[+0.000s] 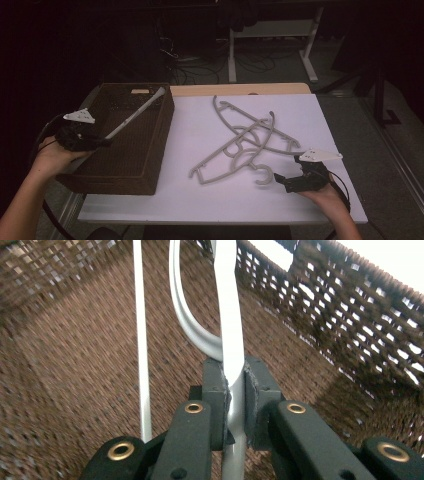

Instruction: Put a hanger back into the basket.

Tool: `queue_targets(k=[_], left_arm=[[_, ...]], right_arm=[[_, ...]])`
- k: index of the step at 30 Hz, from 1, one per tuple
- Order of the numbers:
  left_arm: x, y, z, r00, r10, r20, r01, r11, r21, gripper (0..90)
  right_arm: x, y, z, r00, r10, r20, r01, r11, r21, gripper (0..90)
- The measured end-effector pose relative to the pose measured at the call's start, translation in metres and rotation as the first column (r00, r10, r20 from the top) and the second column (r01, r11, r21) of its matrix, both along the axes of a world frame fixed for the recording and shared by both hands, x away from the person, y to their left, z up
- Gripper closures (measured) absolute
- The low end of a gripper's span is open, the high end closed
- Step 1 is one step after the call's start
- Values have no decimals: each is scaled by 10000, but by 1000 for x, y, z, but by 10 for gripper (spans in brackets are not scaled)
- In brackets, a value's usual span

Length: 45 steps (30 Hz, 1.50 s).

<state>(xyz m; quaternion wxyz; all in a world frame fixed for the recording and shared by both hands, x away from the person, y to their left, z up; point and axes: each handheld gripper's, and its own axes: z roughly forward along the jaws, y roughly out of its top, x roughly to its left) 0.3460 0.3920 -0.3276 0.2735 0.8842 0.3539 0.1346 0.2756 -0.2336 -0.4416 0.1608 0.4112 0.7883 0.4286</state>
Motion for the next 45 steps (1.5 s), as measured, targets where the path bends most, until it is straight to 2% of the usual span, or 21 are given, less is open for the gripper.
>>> queue_targets(k=[6, 7, 8, 9, 10, 11, 13, 17, 18, 19, 23, 28, 34, 37, 42, 45], left_arm=[[4, 1, -22, 9997, 9, -231, -15, 9997, -256, 811], [5, 1, -24, 9996, 74, -288, -80, 9997, -220, 782], [5, 2, -23, 9996, 252, -85, -254, 9994, -234, 715], [4, 4, -20, 9994, 333, 136, -326, 9982, -513, 634], [5, 5, -18, 9993, 335, 145, -322, 9961, -822, 572], [5, 7, -16, 9987, 448, 230, -420, 9930, -1102, 540], [6, 8, -12, 9977, 589, 349, -548, 9926, -1084, 478], [3, 0, -3, 9961, 581, 658, -461, 9843, -1706, 411], [3, 0, -3, 9961, 581, 658, -461, 9843, -1706, 391], [1, -12, 4, 9952, 529, 828, -345, 9771, -2101, 370], [-2, -34, 15, 9934, 420, 1072, -141, 9684, -2489, 342], [-4, -70, 25, 9914, -1, 1311, 424, 9465, -3199, 289], [-5, -118, 34, 9852, -681, 1570, 1180, 9348, -3350, 234], [-5, -139, 37, 9803, -1024, 1691, 1564, 9250, -3463, 220], [-5, -172, 35, 9744, -1292, 1842, 1912, 9071, -3750, 220], [-7, -191, 33, 9702, -1558, 1859, 2166, 9012, -3753, 219]], right_arm=[[0, 1, 1, 10000, -14, 0, 14, 10000, -16, 4], [1, 1, 1, 10000, -12, 19, 12, 10000, -13, 4], [1, 1, 1, 10000, -15, 29, 15, 10000, -8, 5], [1, 1, 1, 10000, -12, 36, 12, 10000, -16, 5], [2, 1, 1, 10000, -13, 45, 13, 10000, -1, 5], [2, 1, 2, 10000, -5, 40, 5, 10000, -3, 5], [3, 1, 2, 10000, -1, 63, 1, 10000, -15, 5], [3, 2, 3, 10000, 8, 98, -8, 10000, -2, 5], [3, 2, 3, 10000, 8, 98, -8, 10000, -2, 5], [3, 2, 4, 9999, 28, 118, -29, 10000, 30, 5], [3, 3, 4, 9999, 115, 124, -116, 9999, 47, 5], [2, 3, 3, 9998, 179, 86, -179, 9998, 17, 5], [2, 3, 5, 9997, 200, 101, -201, 9998, 77, 5], [4, 2, 4, 9997, 234, 66, -235, 9997, 101, 5], [4, 3, 3, 9997, 233, 8, -233, 9997, 82, 5], [4, 3, 4, 9995, 300, 48, -301, 9995, 54, 5]])
